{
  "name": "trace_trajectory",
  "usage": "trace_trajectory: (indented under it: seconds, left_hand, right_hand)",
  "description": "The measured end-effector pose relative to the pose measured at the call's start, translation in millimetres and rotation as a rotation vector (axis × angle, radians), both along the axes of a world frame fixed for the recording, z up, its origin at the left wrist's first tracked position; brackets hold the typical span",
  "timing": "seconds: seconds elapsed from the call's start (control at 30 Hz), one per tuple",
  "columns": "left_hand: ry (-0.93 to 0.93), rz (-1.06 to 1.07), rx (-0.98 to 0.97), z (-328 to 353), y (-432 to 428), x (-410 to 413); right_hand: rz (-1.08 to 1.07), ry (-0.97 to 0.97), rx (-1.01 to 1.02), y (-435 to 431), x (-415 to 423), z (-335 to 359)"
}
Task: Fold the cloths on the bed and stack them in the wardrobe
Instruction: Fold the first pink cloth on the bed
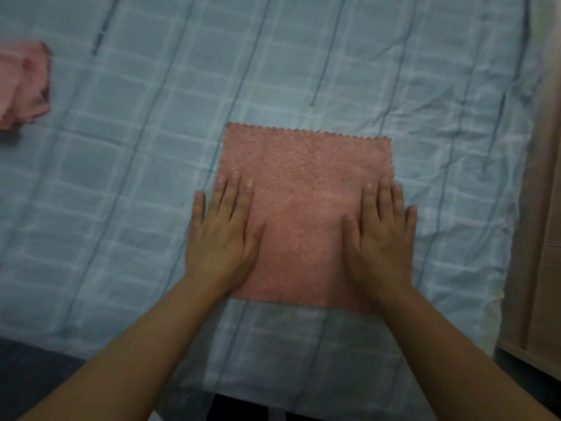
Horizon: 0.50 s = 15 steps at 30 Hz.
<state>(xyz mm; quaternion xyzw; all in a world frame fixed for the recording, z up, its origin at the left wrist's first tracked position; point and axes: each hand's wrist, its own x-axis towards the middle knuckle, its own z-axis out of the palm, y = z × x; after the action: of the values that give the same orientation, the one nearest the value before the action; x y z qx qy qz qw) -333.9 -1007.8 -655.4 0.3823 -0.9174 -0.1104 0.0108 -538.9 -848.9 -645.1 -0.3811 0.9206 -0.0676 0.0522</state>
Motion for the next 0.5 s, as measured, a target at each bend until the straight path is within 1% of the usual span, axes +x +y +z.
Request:
trace_trajectory:
  seconds: [0.07, 0.13, 0.2, 0.27, 0.33, 0.43, 0.5]
  left_hand:
    - [0.061, 0.016, 0.002, 7.5, -7.4, -12.8]
    - [0.146, -0.039, -0.010, 13.2, -15.1, -41.5]
    - [0.177, -0.101, 0.002, 15.0, -24.1, -73.4]
    - [0.123, -0.116, 0.041, 9.7, -35.3, -93.6]
    - [0.045, -0.109, 0.049, 0.3, -47.4, -95.9]
    - [-0.010, -0.127, 0.018, -9.6, -63.2, -77.6]
    - [-0.033, -0.097, 0.015, -10.3, -70.3, -60.7]
  right_hand:
    - [0.038, -0.017, -0.075, -20.5, -4.6, 3.8]
    - [0.132, -0.037, -0.134, -48.5, -3.7, 7.0]
    - [0.211, -0.074, -0.126, -75.8, 0.1, 6.0]
    - [0.230, -0.092, -0.071, -92.4, -1.4, -0.1]
    - [0.232, -0.068, 0.006, -93.4, -9.5, -7.7]
    - [0.209, -0.048, 0.065, -80.1, -25.8, -12.7]
    - [0.162, -0.057, 0.093, -72.8, -33.9, -10.8]
